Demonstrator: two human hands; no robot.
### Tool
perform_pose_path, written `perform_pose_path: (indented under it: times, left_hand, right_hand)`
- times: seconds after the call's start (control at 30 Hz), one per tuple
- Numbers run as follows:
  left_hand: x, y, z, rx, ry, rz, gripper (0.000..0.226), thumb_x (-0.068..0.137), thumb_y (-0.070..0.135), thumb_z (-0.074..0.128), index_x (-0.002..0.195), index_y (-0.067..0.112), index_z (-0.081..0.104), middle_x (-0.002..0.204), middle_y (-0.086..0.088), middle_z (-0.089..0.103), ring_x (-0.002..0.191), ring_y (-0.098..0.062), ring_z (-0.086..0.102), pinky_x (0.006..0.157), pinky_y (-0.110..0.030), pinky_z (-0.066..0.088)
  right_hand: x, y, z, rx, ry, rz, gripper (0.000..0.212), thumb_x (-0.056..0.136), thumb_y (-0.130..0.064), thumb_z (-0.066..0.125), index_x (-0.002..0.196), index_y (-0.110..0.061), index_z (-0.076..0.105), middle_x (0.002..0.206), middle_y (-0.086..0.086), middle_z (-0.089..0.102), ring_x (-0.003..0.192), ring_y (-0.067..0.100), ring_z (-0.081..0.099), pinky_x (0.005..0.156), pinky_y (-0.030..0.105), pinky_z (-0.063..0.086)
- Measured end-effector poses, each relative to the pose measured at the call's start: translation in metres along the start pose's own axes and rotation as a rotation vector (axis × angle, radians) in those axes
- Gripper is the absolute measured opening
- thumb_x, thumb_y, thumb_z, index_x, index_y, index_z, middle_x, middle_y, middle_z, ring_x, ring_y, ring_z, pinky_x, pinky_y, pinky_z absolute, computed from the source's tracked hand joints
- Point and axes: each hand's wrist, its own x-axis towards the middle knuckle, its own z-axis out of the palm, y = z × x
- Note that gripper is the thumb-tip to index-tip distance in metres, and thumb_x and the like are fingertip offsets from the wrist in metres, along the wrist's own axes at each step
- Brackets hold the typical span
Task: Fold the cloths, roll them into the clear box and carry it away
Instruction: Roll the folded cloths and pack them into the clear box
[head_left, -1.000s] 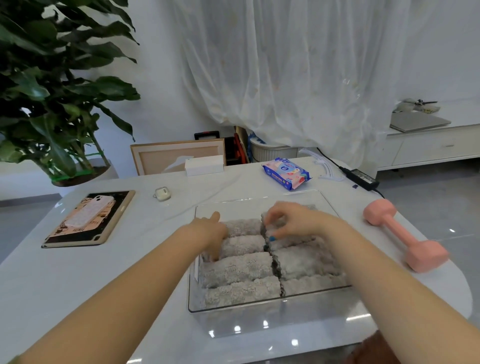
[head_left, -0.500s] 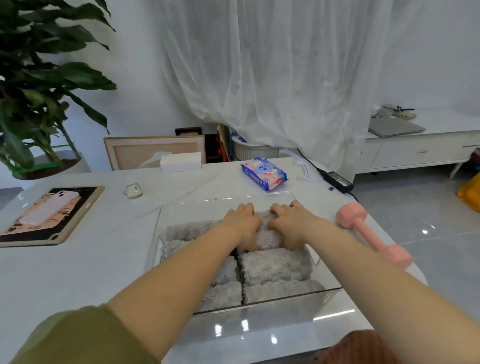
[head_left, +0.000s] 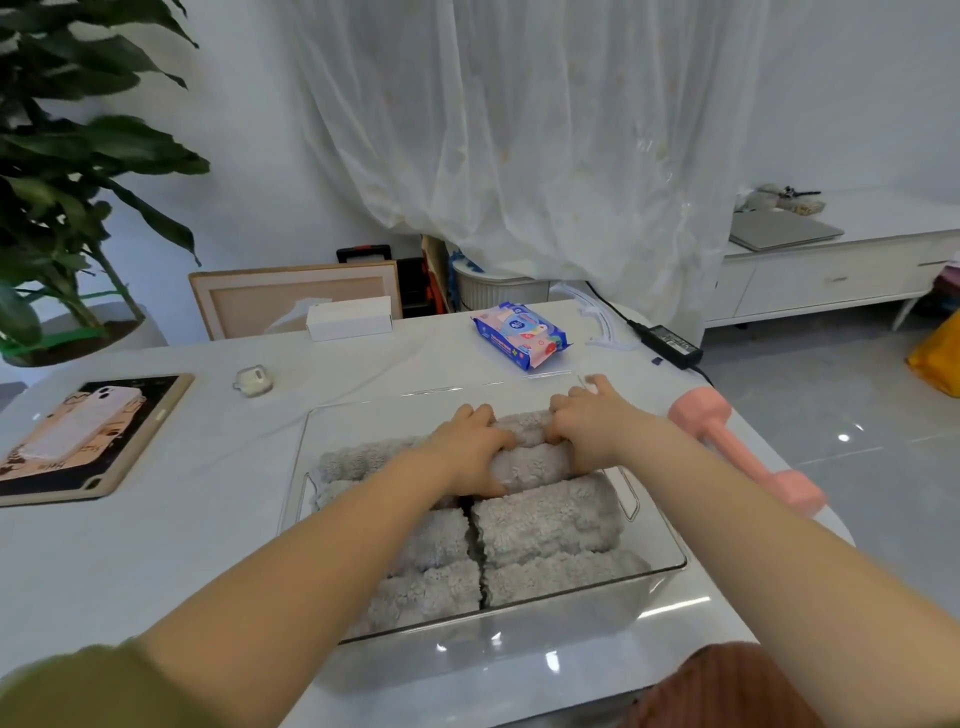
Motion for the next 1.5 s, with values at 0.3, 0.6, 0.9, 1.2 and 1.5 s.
perform_pose_path:
  times: [0.3, 0.6, 0.9, 1.2, 1.5]
  left_hand:
    - [-0.061, 0.024, -0.008, -0.235, -0.174, 0.2, 0.035, 0.079, 0.044, 0.069, 0.102, 0.028, 0.05, 0.107, 0.004, 0.042, 0.099, -0.018, 0.05, 0.089, -0.038, 0.045]
    - [-0.061, 0.042, 0.011, 0.129, -0.162, 0.287, 0.043, 0.078, 0.026, 0.071, 0.115, 0.021, 0.049, 0.116, -0.009, 0.042, 0.086, -0.023, 0.045, 0.062, -0.034, 0.034]
    - [-0.057, 0.032, 0.025, -0.008, -0.095, 0.296, 0.043, 0.077, 0.032, 0.074, 0.112, 0.019, 0.052, 0.11, -0.003, 0.051, 0.094, -0.021, 0.052, 0.069, -0.03, 0.037]
    - [-0.105, -0.002, -0.019, -0.172, -0.111, 0.067, 0.087, 0.072, 0.062, 0.068, 0.141, 0.028, 0.027, 0.14, 0.007, 0.033, 0.127, -0.013, 0.036, 0.103, -0.035, 0.039]
    - [-0.127, -0.012, 0.018, 0.163, -0.292, -0.174, 0.085, 0.084, 0.037, 0.065, 0.147, 0.015, 0.012, 0.146, -0.007, 0.033, 0.129, -0.028, 0.038, 0.097, -0.044, 0.041]
  right_hand:
    - [-0.068, -0.003, -0.016, 0.421, -0.162, -0.188, 0.026, 0.072, -0.039, 0.077, 0.094, -0.028, 0.069, 0.121, -0.004, 0.051, 0.113, 0.011, 0.05, 0.104, 0.03, 0.034]
    - [-0.071, -0.037, 0.008, -0.173, -0.139, -0.24, 0.023, 0.08, -0.025, 0.059, 0.101, -0.019, 0.065, 0.118, 0.004, 0.049, 0.105, 0.028, 0.054, 0.09, 0.038, 0.04]
    - [-0.071, -0.032, 0.011, -0.235, -0.172, -0.236, 0.025, 0.081, -0.024, 0.055, 0.105, -0.021, 0.062, 0.113, 0.004, 0.053, 0.101, 0.026, 0.056, 0.084, 0.036, 0.033]
    - [-0.074, -0.027, -0.008, 0.369, -0.131, -0.161, 0.036, 0.073, -0.038, 0.072, 0.104, -0.026, 0.057, 0.109, -0.003, 0.051, 0.095, 0.016, 0.051, 0.083, 0.034, 0.045]
    - [-0.059, -0.042, 0.018, 0.321, -0.138, -0.217, 0.034, 0.069, -0.02, 0.065, 0.095, -0.031, 0.045, 0.101, -0.006, 0.041, 0.092, 0.016, 0.04, 0.075, 0.031, 0.036]
